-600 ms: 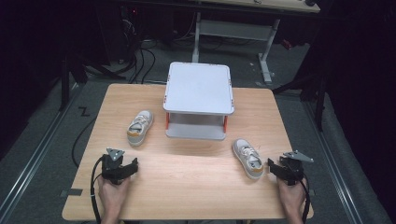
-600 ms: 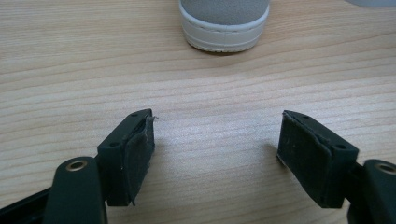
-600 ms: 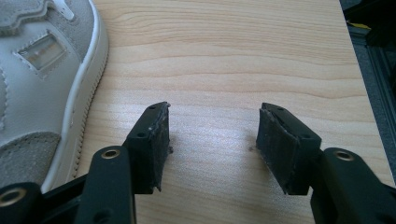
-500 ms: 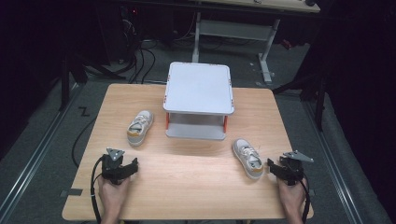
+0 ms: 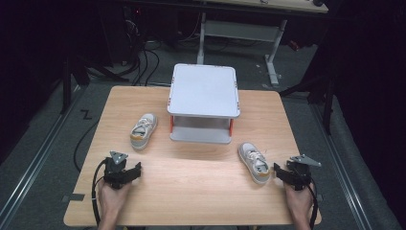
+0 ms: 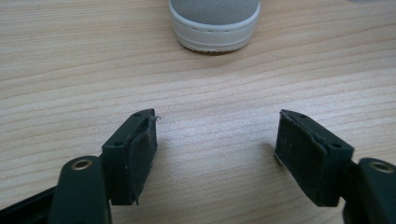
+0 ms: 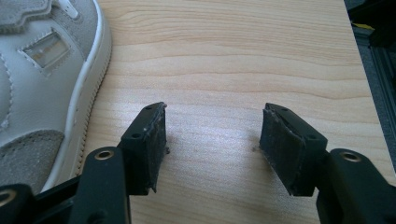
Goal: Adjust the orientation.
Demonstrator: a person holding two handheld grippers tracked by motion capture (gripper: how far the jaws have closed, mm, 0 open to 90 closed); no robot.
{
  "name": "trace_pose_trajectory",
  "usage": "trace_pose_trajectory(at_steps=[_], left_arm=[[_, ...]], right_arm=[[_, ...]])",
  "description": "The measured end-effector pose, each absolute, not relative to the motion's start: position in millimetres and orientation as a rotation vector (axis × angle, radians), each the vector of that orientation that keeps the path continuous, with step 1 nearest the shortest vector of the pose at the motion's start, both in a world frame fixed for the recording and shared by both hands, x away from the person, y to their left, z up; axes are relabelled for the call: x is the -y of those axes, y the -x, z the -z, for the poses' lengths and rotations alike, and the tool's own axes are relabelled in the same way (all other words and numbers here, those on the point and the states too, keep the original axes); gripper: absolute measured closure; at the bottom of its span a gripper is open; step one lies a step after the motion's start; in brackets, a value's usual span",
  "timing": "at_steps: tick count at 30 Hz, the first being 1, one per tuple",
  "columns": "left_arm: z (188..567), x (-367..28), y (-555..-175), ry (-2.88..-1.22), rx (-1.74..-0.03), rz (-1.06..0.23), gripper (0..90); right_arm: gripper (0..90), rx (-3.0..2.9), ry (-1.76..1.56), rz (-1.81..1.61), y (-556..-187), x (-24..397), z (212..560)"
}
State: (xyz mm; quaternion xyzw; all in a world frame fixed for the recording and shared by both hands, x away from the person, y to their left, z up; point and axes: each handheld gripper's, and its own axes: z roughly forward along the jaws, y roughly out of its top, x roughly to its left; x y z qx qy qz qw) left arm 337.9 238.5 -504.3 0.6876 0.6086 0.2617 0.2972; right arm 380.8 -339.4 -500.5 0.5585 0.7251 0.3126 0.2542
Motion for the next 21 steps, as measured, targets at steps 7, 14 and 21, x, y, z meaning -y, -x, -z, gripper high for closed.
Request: trace_pose_trajectory(at_steps=[7, 14, 21], left_arm=[[496.2, -237.3, -340.5, -1.893, -1.598, -0.653, 37.2], [483.2, -235.8, -340.0, -1.906, -1.547, -0.646, 41.6], [467.0, -234.6, -339.9, -1.923, -1.491, -0.677, 41.6]], right_arm=[[40.4, -1.97, -1.517, -0.85, -380.8, 339.4, 500.5], [39.3, -1.974, -1.515, -0.851, -380.8, 339.3, 500.5], [39.0, -1.975, -1.515, -0.851, -380.8, 339.2, 500.6]])
